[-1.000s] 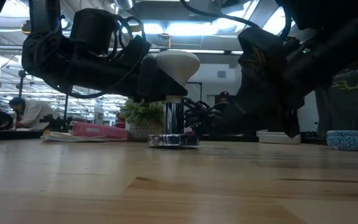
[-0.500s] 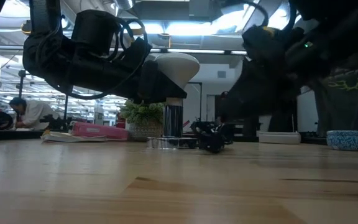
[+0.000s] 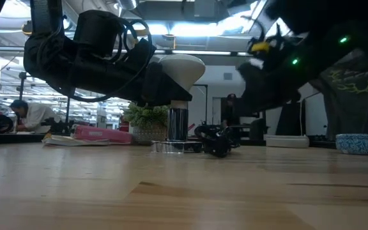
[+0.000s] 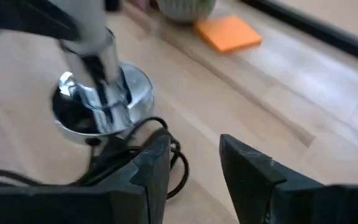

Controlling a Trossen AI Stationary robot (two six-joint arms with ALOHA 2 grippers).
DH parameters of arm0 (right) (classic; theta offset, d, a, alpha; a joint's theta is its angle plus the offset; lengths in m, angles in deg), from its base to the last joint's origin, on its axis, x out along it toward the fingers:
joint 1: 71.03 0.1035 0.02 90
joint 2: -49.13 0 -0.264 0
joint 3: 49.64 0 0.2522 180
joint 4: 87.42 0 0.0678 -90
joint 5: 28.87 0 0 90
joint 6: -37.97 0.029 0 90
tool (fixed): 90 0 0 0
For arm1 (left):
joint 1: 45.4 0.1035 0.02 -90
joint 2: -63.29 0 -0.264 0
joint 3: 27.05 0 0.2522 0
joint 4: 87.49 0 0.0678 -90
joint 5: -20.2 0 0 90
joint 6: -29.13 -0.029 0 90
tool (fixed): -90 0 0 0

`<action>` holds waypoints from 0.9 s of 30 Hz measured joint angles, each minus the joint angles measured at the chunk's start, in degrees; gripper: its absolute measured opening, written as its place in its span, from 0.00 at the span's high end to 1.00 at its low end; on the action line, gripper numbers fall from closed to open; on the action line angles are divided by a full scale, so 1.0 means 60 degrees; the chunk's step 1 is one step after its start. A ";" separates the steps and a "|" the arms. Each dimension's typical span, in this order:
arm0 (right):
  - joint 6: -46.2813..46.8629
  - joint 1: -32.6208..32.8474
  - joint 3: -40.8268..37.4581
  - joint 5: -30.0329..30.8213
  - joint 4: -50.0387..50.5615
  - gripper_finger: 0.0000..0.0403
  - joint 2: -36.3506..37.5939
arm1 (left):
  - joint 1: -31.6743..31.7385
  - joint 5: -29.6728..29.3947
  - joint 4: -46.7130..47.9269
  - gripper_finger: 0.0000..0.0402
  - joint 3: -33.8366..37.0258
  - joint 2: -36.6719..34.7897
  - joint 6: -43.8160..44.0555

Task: Screw lightbulb
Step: Remove the lightbulb from the lamp

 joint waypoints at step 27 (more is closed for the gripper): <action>0.0888 0.0231 0.0087 -0.3063 -0.4058 0.65 -0.2651 | 0.0000 -0.0069 0.0029 0.61 0.0004 -0.0004 -0.0176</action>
